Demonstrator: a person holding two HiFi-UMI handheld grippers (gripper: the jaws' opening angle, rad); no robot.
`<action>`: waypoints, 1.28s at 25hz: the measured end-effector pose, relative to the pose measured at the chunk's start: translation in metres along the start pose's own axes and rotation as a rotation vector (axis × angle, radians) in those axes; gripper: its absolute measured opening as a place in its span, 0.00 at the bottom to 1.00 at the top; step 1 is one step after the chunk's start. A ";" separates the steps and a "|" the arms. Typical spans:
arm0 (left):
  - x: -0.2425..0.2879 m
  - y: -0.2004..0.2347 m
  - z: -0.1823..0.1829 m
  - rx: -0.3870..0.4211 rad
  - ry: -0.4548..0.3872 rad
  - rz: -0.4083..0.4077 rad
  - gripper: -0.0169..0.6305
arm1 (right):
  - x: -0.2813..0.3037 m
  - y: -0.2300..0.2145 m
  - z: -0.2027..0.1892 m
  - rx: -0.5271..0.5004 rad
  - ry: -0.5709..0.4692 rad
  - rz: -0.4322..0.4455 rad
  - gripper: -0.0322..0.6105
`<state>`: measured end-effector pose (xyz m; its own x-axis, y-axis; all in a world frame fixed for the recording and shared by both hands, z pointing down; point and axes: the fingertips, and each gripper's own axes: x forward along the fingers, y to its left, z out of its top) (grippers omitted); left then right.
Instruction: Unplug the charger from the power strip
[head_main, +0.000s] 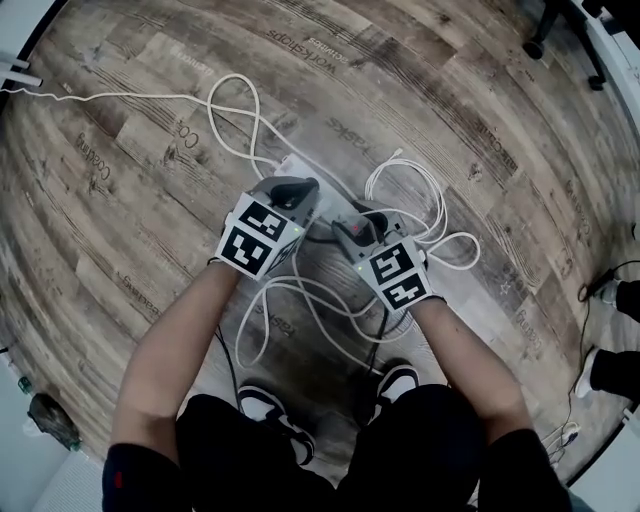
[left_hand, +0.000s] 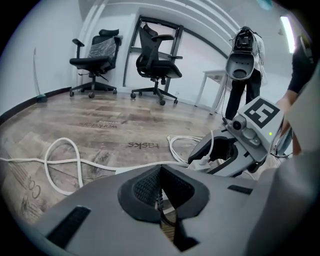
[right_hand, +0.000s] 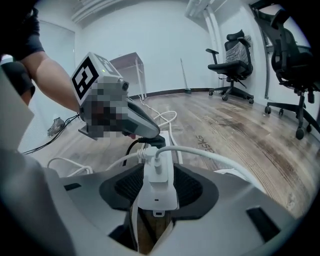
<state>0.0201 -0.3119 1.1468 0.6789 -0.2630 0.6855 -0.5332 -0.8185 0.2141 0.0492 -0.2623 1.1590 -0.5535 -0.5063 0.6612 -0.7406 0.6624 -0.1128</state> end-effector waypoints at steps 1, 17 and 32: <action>0.001 0.000 -0.001 -0.011 0.002 -0.005 0.05 | 0.002 -0.001 -0.001 0.005 0.005 -0.001 0.35; 0.002 0.009 -0.003 -0.106 -0.042 -0.020 0.05 | 0.007 -0.004 0.001 -0.057 0.021 -0.045 0.21; 0.006 0.006 -0.001 -0.066 -0.018 0.015 0.05 | -0.001 -0.004 0.018 -0.081 -0.011 -0.083 0.21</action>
<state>0.0201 -0.3176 1.1528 0.6791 -0.2848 0.6766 -0.5751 -0.7792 0.2492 0.0464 -0.2745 1.1454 -0.4961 -0.5669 0.6577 -0.7511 0.6602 0.0025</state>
